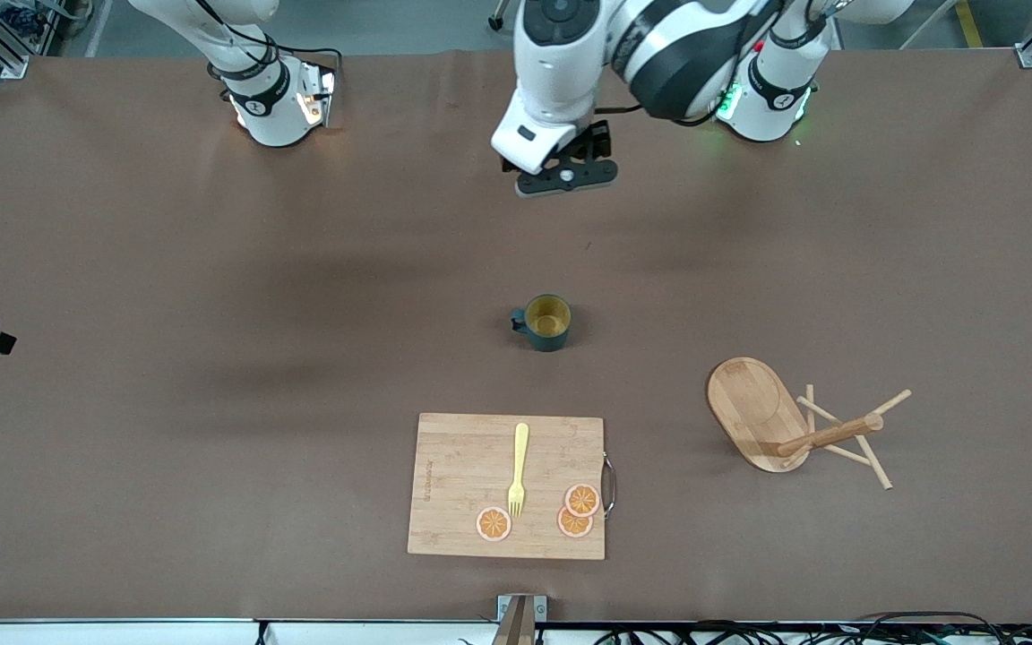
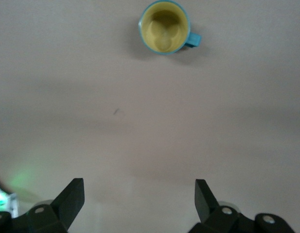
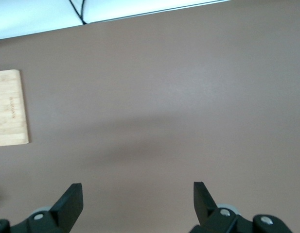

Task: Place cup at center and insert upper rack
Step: 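Move the left gripper above the mug handle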

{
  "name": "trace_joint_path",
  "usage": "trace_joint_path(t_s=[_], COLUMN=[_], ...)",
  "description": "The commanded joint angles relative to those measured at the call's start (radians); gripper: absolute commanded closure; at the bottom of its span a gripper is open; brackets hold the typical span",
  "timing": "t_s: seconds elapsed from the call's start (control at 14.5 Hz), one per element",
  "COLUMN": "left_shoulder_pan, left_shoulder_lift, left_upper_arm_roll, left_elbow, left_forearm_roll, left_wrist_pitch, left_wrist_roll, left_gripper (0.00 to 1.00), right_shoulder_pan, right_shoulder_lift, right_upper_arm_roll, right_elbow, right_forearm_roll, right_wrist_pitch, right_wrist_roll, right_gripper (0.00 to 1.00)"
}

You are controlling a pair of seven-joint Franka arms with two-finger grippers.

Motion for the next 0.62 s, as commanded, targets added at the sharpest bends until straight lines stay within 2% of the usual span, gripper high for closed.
trace_joint_path(t_s=[0.0, 0.07, 0.21, 0.41, 0.55], left_shoulder_pan=[-0.068, -0.09, -0.136, -0.208, -0.23], left_shoulder_lift=[0.054, 0.077, 0.135, 0.236, 0.301], left_upper_arm_roll=[0.001, 0.001, 0.001, 0.001, 0.001], left_elbow=[-0.02, -0.02, -0.018, -0.017, -0.004], left_forearm_roll=[0.112, 0.154, 0.252, 0.486, 0.624], left_wrist_pitch=[0.104, 0.131, 0.171, 0.2, 0.204], left_wrist_roll=[-0.157, -0.214, -0.34, -0.547, -0.668], left_gripper=[0.0, 0.0, 0.0, 0.0, 0.0], right_shoulder_pan=[-0.036, -0.001, 0.145, 0.135, 0.093], right_shoulder_lift=[-0.113, -0.121, -0.125, -0.145, -0.156], right_upper_arm_roll=[0.062, 0.039, -0.1, -0.104, -0.057], right_elbow=[-0.116, -0.118, -0.123, -0.167, -0.178], right_forearm_roll=[-0.025, -0.034, -0.034, -0.028, -0.03], right_wrist_pitch=[0.02, 0.014, 0.014, 0.026, 0.026], right_wrist_roll=[-0.008, -0.003, 0.012, 0.012, 0.01], right_gripper=[0.0, 0.0, 0.0, 0.0, 0.0])
